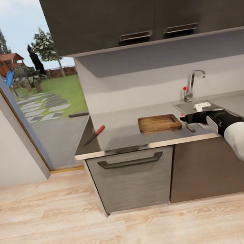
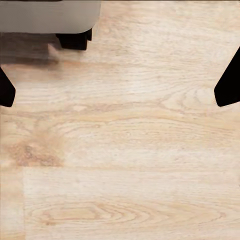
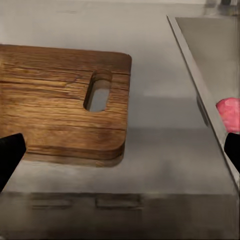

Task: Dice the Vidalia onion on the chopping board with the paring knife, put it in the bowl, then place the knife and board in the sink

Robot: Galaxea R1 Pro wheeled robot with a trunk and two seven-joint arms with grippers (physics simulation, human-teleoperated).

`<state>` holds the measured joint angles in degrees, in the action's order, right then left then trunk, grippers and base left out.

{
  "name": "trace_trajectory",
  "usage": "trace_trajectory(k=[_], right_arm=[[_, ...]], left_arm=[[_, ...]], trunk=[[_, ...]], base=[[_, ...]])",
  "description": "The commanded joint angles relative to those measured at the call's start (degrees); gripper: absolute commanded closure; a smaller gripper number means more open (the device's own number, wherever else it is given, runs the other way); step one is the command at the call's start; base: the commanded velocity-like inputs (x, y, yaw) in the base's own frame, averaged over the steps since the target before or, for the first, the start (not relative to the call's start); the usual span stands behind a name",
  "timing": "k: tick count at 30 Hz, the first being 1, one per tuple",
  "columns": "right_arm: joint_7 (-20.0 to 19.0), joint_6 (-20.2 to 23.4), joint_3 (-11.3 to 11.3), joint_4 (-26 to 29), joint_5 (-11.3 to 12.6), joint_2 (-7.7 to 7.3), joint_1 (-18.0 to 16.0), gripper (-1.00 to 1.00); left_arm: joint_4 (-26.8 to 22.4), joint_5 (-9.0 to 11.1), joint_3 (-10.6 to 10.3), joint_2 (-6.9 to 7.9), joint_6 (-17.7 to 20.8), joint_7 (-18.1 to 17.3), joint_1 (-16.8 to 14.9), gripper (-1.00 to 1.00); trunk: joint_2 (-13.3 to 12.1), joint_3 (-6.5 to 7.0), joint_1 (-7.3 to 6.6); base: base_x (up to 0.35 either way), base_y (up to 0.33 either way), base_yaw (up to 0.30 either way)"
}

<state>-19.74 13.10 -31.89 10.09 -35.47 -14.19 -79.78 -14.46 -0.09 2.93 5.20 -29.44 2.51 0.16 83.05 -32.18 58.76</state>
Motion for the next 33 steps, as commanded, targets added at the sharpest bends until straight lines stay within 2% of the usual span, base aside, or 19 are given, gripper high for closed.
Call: trace_trajectory(k=[1,8,17,24,30,33], right_arm=[[-0.34,0.21,-0.47,-0.18,-0.47,0.03,-0.03,-1.00],[0.80,-3.73,-0.46,-3.36,-0.47,0.15,-0.03,-1.00],[2.69,-6.76,-0.46,-5.77,-0.47,0.22,-0.03,-1.00],[3.02,-7.12,-0.46,-6.20,-0.43,0.27,0.12,-1.00],[3.09,-12.27,-0.46,-7.81,-0.41,0.28,0.99,-1.00],[3.12,-16.17,-0.46,-8.45,-0.39,0.36,3.09,-1.00]], left_arm=[[-0.06,-0.01,0.10,-0.01,-0.07,0.04,0.02,-1.00],[-0.02,-0.04,0.06,-0.14,-0.05,0.04,0.00,-1.00],[0.00,-0.02,0.14,-0.19,0.00,0.04,-0.01,-1.00],[-0.04,-0.06,0.14,-0.19,0.00,0.04,0.02,-1.00],[-0.04,-0.07,0.14,-0.19,0.00,0.04,0.02,-1.00],[-0.04,-0.07,0.17,-0.19,0.00,0.04,0.02,-1.00]], trunk=[[0.03,0.05,-0.03],[0.03,0.68,-0.03],[0.03,1.50,-0.03],[0.03,2.13,-0.03],[0.03,2.68,-0.03],[0.03,2.95,-0.03]], base=[[-0.332,0.000,0.000],[-0.332,0.000,0.000],[-0.326,0.000,0.000],[-0.126,0.000,0.000],[-0.008,0.000,0.000],[0.000,0.000,0.000]])
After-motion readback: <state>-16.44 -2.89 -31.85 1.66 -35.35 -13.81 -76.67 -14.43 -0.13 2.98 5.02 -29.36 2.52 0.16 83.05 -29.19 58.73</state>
